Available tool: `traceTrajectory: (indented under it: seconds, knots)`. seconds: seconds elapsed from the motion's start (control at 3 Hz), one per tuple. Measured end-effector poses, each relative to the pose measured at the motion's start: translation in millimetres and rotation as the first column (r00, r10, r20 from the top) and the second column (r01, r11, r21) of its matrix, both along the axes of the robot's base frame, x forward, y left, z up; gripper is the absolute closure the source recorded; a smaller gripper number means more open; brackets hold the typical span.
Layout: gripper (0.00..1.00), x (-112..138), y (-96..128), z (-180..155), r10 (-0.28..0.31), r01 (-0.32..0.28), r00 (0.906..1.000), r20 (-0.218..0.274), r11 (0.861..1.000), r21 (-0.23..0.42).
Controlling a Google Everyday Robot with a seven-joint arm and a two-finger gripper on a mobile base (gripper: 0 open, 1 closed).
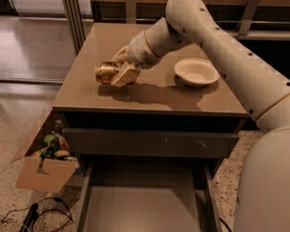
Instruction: Pick orange can from middle drawer and place on counter
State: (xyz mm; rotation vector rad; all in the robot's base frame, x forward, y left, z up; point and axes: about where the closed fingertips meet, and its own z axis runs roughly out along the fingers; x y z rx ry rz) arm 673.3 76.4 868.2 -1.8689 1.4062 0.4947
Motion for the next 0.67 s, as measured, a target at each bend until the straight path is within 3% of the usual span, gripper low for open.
traceTrajectory:
  seconds: [0.33, 0.67]
  knots:
    - [1.00, 8, 0, -8, -0.002, 0.002, 0.9998, -0.019, 1.000, -0.007]
    - [1.00, 11, -15, -26, -0.030, 0.029, 0.9983, -0.050, 0.999, -0.013]
